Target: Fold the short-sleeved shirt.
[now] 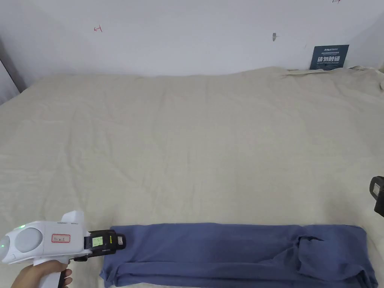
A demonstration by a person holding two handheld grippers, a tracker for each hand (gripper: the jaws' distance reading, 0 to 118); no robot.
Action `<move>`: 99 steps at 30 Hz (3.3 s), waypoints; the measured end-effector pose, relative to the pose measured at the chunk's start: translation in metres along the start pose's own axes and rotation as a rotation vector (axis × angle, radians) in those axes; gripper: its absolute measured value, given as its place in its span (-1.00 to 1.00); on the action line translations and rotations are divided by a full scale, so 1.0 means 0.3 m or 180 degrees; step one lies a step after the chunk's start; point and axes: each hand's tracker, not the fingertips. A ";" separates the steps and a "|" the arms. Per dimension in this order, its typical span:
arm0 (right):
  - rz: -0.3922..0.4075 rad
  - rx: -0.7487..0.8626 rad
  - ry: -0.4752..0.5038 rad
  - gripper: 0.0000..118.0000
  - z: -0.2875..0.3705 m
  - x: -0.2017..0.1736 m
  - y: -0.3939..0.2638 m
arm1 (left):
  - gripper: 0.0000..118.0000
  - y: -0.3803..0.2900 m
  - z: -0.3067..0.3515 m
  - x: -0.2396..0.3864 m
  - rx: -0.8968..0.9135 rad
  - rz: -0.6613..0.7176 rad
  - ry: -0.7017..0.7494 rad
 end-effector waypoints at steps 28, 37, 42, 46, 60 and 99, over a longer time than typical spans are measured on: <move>-0.0054 -0.0210 -0.0073 -1.00 -0.019 0.009 -0.018 | -0.94 -0.025 -0.140 -0.030 0.0172 -0.0170 0.0001; -0.0094 -0.0176 0.0001 -1.00 -0.025 0.009 -0.008 | -0.96 0.048 0.061 -0.008 0.0327 -0.0099 0.0187; -0.0085 -0.0179 0.0065 -1.00 -0.026 0.006 -0.009 | -0.96 0.066 0.163 -0.003 0.0355 0.0006 0.0544; -0.0059 -0.0193 0.0098 -1.00 -0.023 0.004 -0.012 | -0.96 0.073 0.190 0.057 0.0302 0.0045 0.0717; -0.0113 -0.0166 0.0178 -1.00 0.016 0.050 -0.024 | -0.96 0.091 -0.061 0.586 -0.0120 -0.0626 0.0089; -0.0158 -0.0164 0.0144 -1.00 0.055 0.080 -0.027 | 0.44 -0.012 -0.142 0.680 0.0690 -0.1027 0.0179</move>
